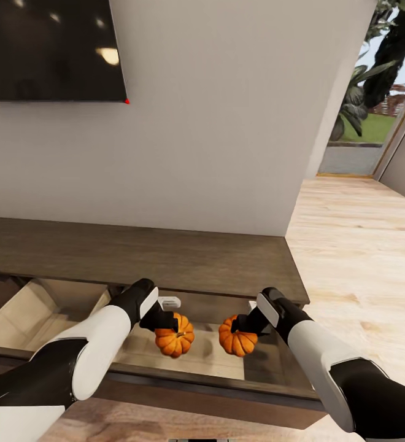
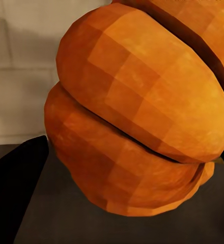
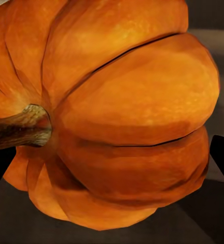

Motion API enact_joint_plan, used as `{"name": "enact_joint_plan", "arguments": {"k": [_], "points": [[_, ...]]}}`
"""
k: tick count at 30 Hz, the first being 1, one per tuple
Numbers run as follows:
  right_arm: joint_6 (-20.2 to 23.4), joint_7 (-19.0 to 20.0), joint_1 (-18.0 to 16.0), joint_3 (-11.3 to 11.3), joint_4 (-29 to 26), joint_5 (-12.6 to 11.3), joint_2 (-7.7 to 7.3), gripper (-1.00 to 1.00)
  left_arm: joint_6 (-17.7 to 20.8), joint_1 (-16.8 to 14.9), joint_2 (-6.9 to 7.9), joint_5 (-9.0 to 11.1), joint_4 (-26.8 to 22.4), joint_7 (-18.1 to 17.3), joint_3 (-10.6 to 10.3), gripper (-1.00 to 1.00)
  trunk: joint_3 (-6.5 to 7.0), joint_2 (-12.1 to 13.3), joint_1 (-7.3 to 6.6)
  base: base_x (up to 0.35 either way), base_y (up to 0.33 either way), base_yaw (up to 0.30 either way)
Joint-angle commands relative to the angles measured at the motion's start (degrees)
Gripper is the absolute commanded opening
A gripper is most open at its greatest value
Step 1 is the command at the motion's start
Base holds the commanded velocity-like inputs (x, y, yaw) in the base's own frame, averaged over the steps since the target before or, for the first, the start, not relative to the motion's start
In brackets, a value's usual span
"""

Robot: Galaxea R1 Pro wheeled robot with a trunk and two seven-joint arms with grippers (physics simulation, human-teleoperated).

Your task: Place each of the two pumpkins and all three candles from the living room inside a cabinet in the living room (use any cabinet), then make sure every cabinet is closed, and position the cauldron so it is next to a table in the living room.

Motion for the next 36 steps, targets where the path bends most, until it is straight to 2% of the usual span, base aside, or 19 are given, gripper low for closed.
{"name": "enact_joint_plan", "arguments": {"k": [1, 4, 10, 27, 33, 36], "points": [[0.1, -0.5, 0.0, 0.4, -0.1, -0.7, 0.0, -1.0, -0.5, 0.0, -0.03, -0.6, 0.0, -0.2, 0.4, -1.0, -0.05, 0.0, -0.01, 0.0, 0.0, 0.0], [-0.8, -0.5, 0.0, 0.4, -0.1, -0.7, 0.1, -1.0, -1.9, 0.0, -0.03, -0.5, 0.3, -0.2, 0.4, -1.0, -0.05, 0.0, -0.01, 0.0, 0.0, 0.0], [-1.5, -0.5, 0.0, 0.4, 0.0, -0.7, 0.14, -1.0, -2.5, 0.0, -0.03, -0.6, 0.3, -0.1, 0.4, -1.0, -0.05, 0.0, -0.01, 0.0, 0.0, 0.0], [-1.6, -0.6, 0.0, 0.5, 1.9, -0.6, 0.14, -1.0, -2.6, 0.0, -0.03, -0.6, 0.3, -0.1, 0.3, -1.0, -3.82, -0.2, 0.43, 0.0, 0.0, 0.0], [-1.6, -0.6, 0.0, 0.5, 2.0, -0.6, 0.41, -1.0, -2.6, 0.0, -0.03, -0.6, 0.3, -0.1, 0.4, -1.0, -3.82, -0.2, 0.43, 0.0, 0.0, 0.0], [-3.1, -0.5, 0.0, 0.5, 2.0, -0.6, 1.07, -1.0, -5.0, 0.0, -0.03, -0.6, 0.5, -0.1, 0.4, -1.0, -3.82, -0.2, 0.43, 0.0, 0.0, 0.0]]}}
